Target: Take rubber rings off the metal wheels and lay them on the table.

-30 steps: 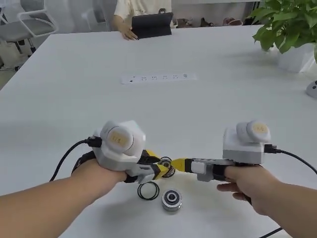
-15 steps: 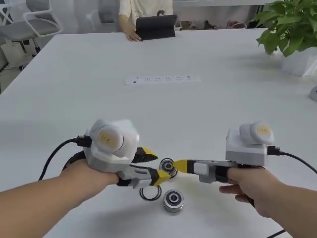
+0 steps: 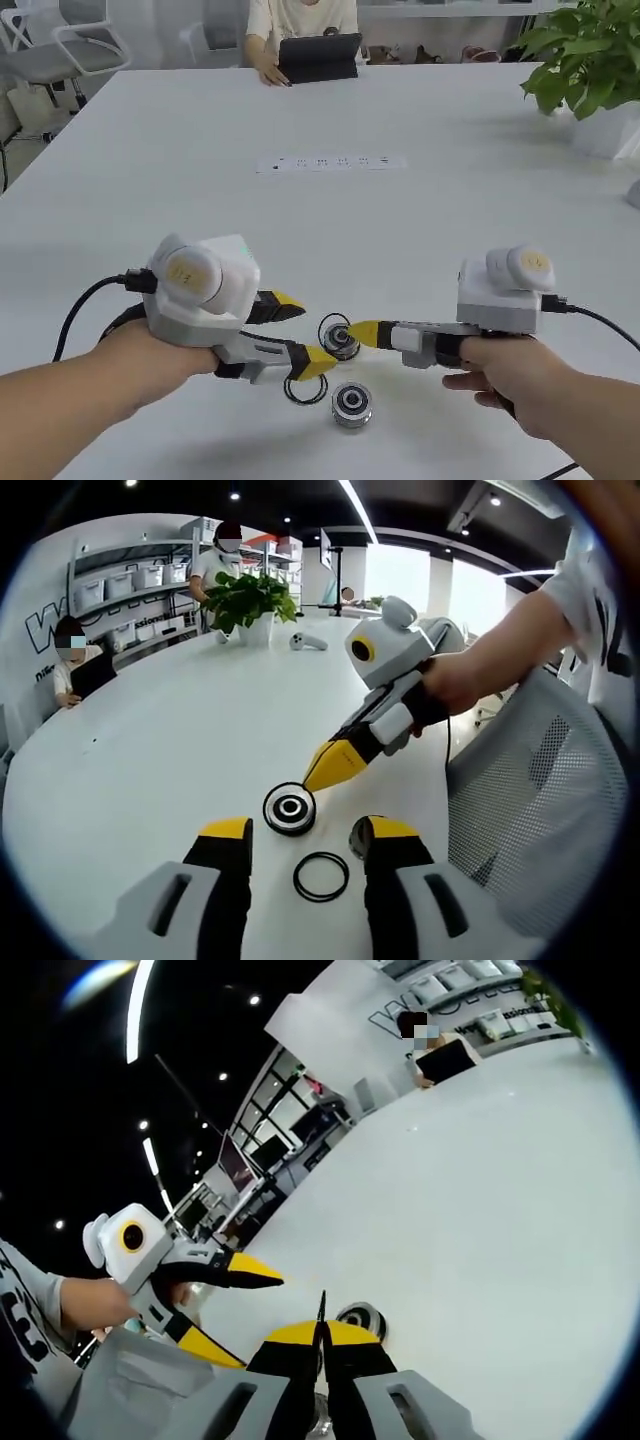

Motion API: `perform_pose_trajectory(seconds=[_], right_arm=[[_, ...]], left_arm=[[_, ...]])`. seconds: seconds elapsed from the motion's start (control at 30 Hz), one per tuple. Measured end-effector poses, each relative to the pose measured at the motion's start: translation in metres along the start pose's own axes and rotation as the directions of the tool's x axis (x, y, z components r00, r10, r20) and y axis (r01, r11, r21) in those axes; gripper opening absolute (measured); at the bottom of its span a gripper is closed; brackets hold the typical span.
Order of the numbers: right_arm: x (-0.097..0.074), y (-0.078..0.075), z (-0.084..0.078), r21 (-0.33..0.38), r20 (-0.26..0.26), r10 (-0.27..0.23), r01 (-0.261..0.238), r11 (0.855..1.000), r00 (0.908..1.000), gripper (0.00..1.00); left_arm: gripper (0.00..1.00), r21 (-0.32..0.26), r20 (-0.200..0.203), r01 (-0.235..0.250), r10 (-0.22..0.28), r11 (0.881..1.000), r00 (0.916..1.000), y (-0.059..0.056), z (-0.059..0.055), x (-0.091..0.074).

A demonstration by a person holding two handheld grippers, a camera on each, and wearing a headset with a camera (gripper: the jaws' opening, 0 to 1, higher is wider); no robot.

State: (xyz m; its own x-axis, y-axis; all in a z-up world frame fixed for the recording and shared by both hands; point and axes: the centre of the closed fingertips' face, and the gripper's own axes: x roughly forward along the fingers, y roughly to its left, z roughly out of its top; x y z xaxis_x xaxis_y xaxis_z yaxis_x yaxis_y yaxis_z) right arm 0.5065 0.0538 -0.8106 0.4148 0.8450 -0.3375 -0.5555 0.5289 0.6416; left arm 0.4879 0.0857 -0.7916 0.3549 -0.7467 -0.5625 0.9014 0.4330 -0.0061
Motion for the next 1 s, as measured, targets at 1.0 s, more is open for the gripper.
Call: perform_pose_trajectory(seconds=[1.0], right_arm=[[0.013, 0.031, -0.023, 0.001, -0.114, 0.106, -0.107, 0.994, 0.9878, 0.00]], left_arm=[[0.60, -0.032, 0.021, -0.021, 0.021, 0.999, 0.9996, -0.005, -0.009, -0.041]])
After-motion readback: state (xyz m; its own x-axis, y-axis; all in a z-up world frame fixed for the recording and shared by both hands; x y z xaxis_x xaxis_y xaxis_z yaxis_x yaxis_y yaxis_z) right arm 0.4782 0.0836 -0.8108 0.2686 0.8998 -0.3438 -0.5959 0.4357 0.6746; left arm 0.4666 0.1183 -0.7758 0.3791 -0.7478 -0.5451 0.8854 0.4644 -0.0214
